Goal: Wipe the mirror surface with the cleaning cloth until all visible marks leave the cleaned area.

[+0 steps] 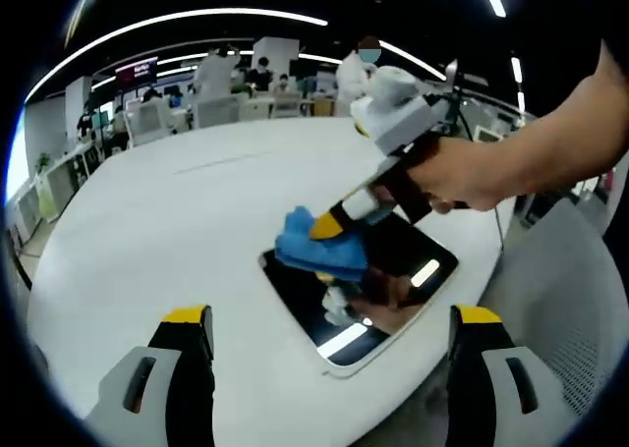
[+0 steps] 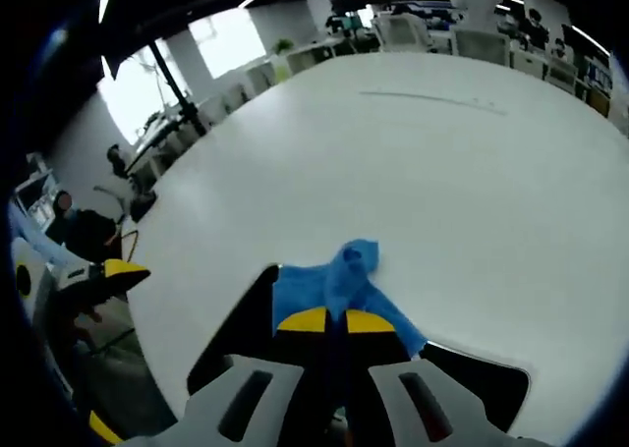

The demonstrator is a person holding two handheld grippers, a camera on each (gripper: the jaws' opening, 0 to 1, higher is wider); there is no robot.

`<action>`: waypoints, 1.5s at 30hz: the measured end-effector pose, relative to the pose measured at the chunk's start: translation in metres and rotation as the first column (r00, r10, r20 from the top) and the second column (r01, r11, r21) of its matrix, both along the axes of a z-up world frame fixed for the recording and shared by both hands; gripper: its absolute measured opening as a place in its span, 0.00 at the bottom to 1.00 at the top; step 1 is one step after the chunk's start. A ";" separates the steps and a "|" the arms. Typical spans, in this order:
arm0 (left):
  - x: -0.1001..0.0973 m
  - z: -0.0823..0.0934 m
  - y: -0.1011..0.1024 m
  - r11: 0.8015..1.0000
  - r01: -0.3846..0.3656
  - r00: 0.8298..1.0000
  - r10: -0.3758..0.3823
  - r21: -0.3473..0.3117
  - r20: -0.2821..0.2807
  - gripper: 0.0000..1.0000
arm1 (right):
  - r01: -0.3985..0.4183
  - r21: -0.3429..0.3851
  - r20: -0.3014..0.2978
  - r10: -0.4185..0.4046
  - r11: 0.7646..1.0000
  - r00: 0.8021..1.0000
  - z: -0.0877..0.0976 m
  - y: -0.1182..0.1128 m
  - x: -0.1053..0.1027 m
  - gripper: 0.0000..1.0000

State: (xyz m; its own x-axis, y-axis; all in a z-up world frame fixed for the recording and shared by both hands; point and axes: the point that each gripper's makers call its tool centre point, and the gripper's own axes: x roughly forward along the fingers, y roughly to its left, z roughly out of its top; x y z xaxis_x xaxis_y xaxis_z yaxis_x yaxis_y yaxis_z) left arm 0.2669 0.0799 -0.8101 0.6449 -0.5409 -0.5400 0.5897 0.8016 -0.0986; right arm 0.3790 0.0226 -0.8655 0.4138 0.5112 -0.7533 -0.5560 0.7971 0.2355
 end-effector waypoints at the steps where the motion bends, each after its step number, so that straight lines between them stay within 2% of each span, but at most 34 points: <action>1: -0.001 0.000 0.000 1.000 0.002 1.000 -0.002 0.002 -0.003 1.00 | -0.005 0.000 -0.001 0.005 1.000 1.000 0.000 0.004 0.000 0.00; 10: -0.001 -0.001 0.001 1.000 -0.008 1.000 0.008 -0.002 -0.012 1.00 | -0.051 0.018 -0.007 0.051 0.999 0.999 0.000 0.043 -0.001 0.00; 23: 0.000 0.000 0.001 1.000 -0.013 1.000 0.013 0.001 -0.005 1.00 | -0.065 0.007 -0.009 0.065 0.998 0.998 0.001 0.042 -0.003 0.00; 43: 0.000 -0.002 0.001 1.000 -0.009 1.000 0.009 0.004 -0.008 1.00 | -0.111 0.027 -0.070 0.113 0.993 0.991 0.000 0.044 -0.060 0.00; 45: 0.000 -0.001 0.002 1.000 -0.012 1.000 0.012 0.003 -0.006 1.00 | -0.124 0.015 -0.055 0.124 0.992 0.991 0.000 0.044 -0.062 0.00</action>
State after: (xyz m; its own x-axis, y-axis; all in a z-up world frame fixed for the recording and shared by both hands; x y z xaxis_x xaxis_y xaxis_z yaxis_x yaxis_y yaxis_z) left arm 0.2670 0.0814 -0.8113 0.6478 -0.5320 -0.5453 0.5798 0.8086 -0.1000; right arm 0.3175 0.0671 -0.8654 0.3041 0.5648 -0.7671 -0.6361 0.7198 0.2778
